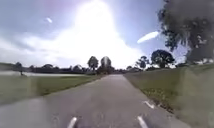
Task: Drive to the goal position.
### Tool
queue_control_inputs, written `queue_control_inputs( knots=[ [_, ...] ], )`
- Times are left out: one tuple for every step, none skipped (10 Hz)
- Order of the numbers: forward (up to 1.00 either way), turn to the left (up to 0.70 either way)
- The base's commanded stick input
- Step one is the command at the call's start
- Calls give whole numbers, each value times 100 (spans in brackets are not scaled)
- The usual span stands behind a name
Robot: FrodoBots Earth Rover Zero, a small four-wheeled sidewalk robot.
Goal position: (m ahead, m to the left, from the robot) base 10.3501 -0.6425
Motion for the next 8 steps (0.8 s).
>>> queue_control_inputs(
  knots=[
    [70, 0],
    [70, 0],
    [70, 0],
    [70, 0],
    [70, 0],
    [70, 0],
    [70, 0],
    [70, 0]
  ],
)
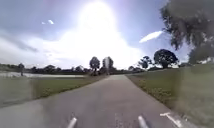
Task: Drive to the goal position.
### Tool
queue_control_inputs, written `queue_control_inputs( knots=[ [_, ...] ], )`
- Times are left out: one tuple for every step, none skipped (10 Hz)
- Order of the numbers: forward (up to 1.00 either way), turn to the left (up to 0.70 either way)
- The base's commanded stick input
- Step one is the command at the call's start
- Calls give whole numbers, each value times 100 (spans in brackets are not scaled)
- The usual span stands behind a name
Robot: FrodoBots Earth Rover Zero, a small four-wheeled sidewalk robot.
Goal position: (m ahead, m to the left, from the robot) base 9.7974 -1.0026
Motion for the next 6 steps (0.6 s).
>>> queue_control_inputs(
  knots=[
    [70, 0],
    [70, 0],
    [70, 0],
    [70, 0],
    [70, 0],
    [70, 0]
  ],
)
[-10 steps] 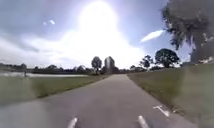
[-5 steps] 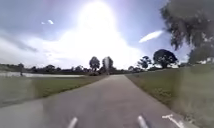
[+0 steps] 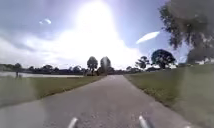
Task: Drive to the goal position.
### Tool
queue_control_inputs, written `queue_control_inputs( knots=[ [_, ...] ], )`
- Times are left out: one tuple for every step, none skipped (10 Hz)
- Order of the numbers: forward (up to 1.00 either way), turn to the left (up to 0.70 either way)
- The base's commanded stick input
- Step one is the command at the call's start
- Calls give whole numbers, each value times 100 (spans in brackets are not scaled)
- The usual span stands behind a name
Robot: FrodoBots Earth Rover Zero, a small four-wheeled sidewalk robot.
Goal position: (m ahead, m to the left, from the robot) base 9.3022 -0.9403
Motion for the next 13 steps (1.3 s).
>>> queue_control_inputs(
  knots=[
    [70, 0],
    [70, 0],
    [70, 35],
    [70, 35],
    [70, 32],
    [70, 5],
    [70, 0],
    [70, 0],
    [70, 0],
    [70, 0],
    [70, 0],
    [70, 0],
    [70, 0]
  ],
)
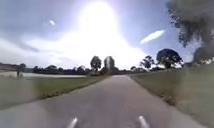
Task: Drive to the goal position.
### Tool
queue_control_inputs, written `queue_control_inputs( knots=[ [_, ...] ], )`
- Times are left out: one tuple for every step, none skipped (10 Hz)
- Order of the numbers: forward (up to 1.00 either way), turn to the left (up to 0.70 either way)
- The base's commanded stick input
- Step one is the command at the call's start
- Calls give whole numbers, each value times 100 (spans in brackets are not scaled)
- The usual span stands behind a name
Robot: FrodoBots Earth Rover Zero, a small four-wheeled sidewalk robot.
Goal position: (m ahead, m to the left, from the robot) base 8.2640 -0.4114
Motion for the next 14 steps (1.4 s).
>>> queue_control_inputs(
  knots=[
    [70, 0],
    [70, 0],
    [70, 0],
    [70, 0],
    [70, 0],
    [70, 0],
    [70, 0],
    [70, 0],
    [70, 0],
    [70, 0],
    [70, 0],
    [70, 0],
    [70, 0],
    [70, 0]
  ],
)
